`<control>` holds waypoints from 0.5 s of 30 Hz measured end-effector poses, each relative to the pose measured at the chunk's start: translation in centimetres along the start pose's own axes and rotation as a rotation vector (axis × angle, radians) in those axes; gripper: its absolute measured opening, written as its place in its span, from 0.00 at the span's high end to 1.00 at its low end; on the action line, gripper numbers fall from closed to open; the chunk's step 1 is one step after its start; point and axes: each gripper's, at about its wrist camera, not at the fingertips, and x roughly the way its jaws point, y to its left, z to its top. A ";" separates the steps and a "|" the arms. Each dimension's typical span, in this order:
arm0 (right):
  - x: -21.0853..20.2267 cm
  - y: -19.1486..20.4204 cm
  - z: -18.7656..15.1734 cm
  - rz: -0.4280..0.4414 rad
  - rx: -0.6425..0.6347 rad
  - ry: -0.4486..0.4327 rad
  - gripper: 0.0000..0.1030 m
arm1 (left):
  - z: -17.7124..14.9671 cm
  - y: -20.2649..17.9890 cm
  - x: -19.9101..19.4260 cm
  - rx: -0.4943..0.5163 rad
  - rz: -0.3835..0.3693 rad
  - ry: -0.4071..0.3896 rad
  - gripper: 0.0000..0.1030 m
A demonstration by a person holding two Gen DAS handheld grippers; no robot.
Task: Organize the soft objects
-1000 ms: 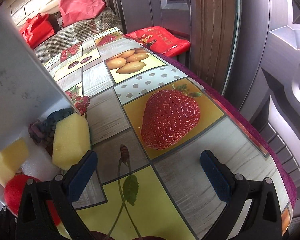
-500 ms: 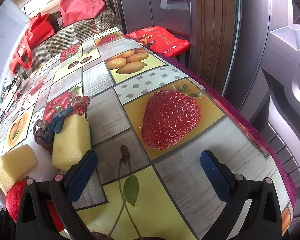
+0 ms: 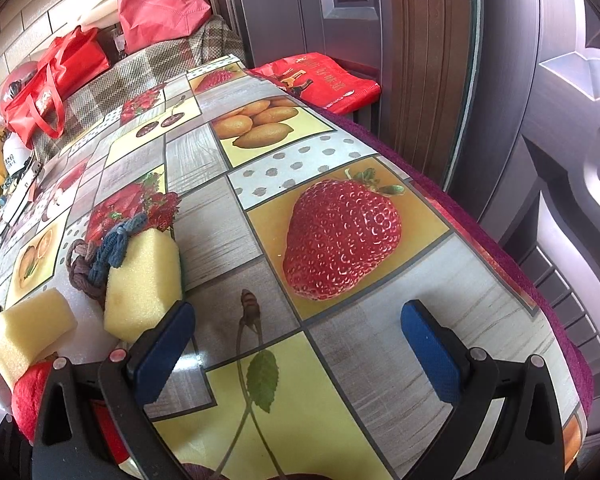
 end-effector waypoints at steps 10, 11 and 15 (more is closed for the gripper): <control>-0.1 0.1 0.0 0.007 0.004 -0.003 0.00 | 0.0 0.0 0.0 0.000 0.000 0.000 0.01; -0.1 0.1 0.0 0.006 0.004 -0.003 0.00 | 0.0 0.0 0.0 0.000 0.000 0.000 0.01; -0.2 0.0 0.0 0.013 0.009 -0.006 0.00 | 0.0 0.0 0.0 0.000 0.000 0.000 0.01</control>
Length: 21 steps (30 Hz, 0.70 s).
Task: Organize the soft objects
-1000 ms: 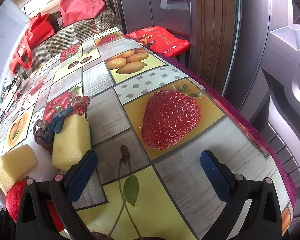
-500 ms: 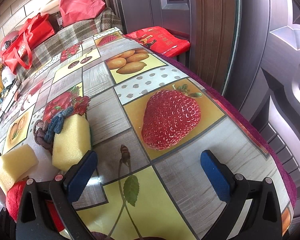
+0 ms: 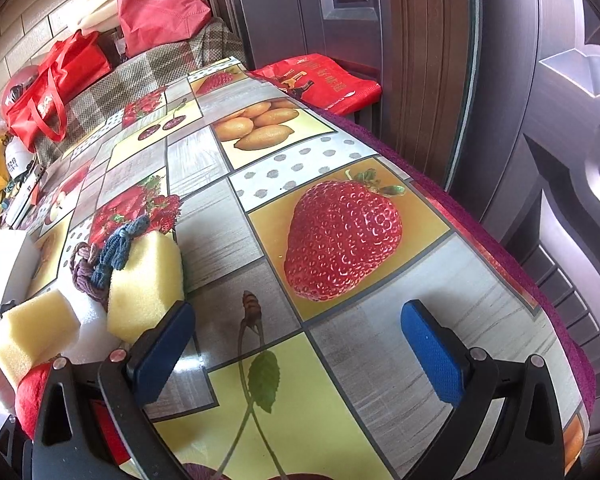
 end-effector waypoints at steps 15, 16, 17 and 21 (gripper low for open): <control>0.1 0.3 0.0 -0.015 -0.011 0.004 0.00 | 0.0 0.0 0.0 0.000 0.000 0.000 0.01; 0.1 0.3 0.0 -0.015 -0.011 0.004 0.00 | 0.0 0.0 0.0 0.000 0.000 0.000 0.01; 0.1 0.3 0.0 -0.014 -0.010 0.004 0.00 | 0.0 0.0 0.0 0.000 0.000 0.000 0.01; 0.1 0.3 0.0 -0.017 -0.012 0.005 0.00 | 0.0 0.0 0.0 0.000 0.000 0.000 0.01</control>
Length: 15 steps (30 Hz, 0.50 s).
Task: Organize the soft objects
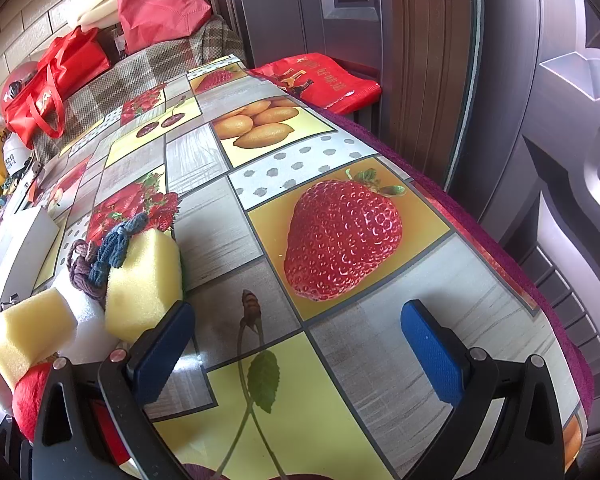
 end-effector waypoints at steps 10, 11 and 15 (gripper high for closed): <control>0.0 -0.1 0.0 0.001 0.001 0.000 0.00 | 0.0 0.0 0.0 0.000 0.000 0.000 0.01; 0.0 -0.1 0.0 0.002 0.002 -0.001 0.00 | 0.0 0.0 0.0 0.000 0.000 0.000 0.01; 0.0 0.0 0.1 0.005 0.004 -0.001 0.00 | 0.0 0.0 0.0 0.000 0.000 0.000 0.01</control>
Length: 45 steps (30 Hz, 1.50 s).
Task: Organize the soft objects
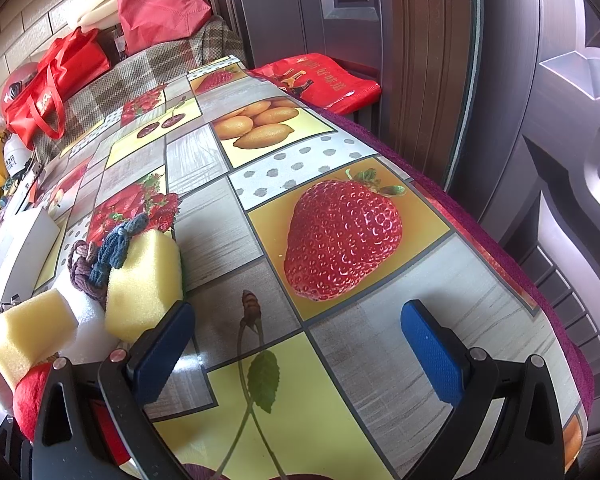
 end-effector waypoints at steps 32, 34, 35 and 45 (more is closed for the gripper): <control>-9.5 -1.0 -3.7 0.467 -0.154 -0.337 0.00 | -12.4 13.3 -16.9 -0.473 0.061 -0.425 0.00; -9.0 0.4 -4.7 0.489 -0.243 -0.284 0.00 | -12.8 12.8 -15.8 -0.464 0.065 -0.378 0.00; -8.8 1.6 -5.3 0.495 -0.303 -0.257 0.00 | -12.7 12.4 -15.4 -0.451 0.070 -0.363 0.00; -6.3 4.0 -5.9 0.449 -0.427 -0.112 0.00 | -10.1 9.7 -11.5 -0.309 0.189 -0.213 0.00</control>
